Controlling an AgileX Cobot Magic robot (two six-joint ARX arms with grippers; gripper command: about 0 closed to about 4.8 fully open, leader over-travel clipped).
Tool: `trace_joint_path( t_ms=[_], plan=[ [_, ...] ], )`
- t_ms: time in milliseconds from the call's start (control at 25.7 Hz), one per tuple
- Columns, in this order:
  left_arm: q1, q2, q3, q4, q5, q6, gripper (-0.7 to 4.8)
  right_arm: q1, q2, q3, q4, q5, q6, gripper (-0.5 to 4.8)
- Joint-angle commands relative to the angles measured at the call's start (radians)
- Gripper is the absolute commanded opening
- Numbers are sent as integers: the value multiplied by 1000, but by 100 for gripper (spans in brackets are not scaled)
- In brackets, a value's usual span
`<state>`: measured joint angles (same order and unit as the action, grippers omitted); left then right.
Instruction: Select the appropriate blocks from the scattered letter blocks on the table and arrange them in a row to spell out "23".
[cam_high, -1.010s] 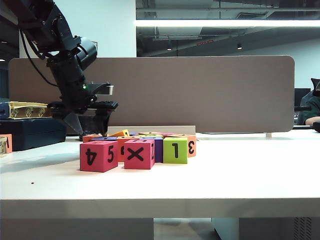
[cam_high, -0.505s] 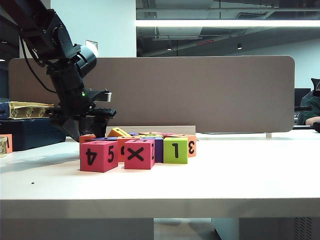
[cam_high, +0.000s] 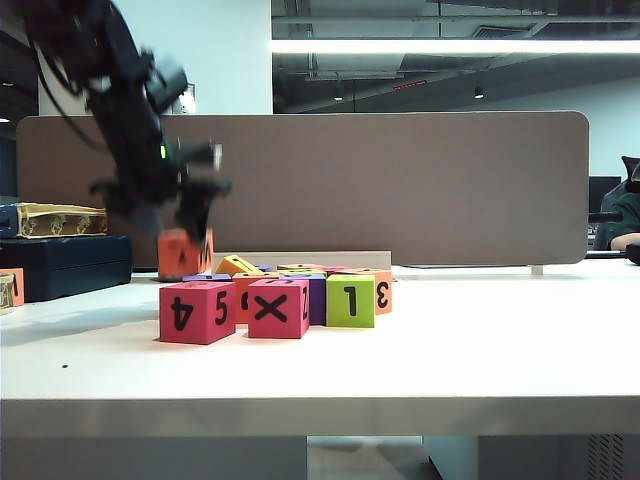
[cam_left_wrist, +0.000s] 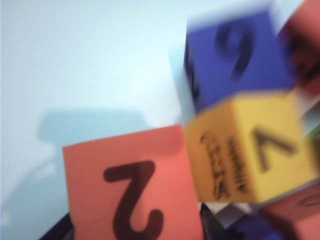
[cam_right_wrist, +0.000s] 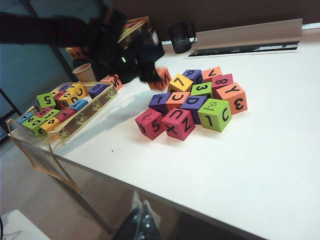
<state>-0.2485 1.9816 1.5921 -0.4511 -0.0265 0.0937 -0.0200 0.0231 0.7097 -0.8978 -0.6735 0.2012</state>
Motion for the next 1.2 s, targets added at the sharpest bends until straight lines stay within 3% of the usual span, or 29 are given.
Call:
trace_joint_path(
  t_ms=[39, 117, 194, 233, 311, 544, 738, 893, 1049, 1204],
  plan=[
    [0, -94, 6, 29, 18, 3, 268, 0, 0, 3, 11, 2, 0, -1],
    [0, -145, 6, -8, 123, 3, 268, 0, 0, 3, 12, 2, 0, -1],
    [-1, -186, 6, -60, 320, 7, 268, 0, 0, 3, 12, 2, 0, -1],
    [-1, -203, 6, -92, 410, 42, 268, 0, 0, 3, 12, 2, 0, -1],
    [-19, -219, 6, -149, 471, 126, 269, 0, 0, 3, 12, 2, 0, -1],
    [-115, -223, 5, -336, 476, 402, 269, 0, 0, 3, 11, 2, 0, -1],
    [-237, -221, 3, -385, 476, 536, 273, 0, 0, 3, 11, 2, 0, -1],
    [-347, -192, 3, -386, 472, 689, 273, 0, 0, 3, 11, 2, 0, -1],
    [-394, -122, 3, -391, 459, 746, 272, 0, -1, 3, 11, 2, 0, -1],
    [-399, -49, 3, -417, 350, 749, 272, 0, -1, 3, 8, 0, 0, -1]
  ],
)
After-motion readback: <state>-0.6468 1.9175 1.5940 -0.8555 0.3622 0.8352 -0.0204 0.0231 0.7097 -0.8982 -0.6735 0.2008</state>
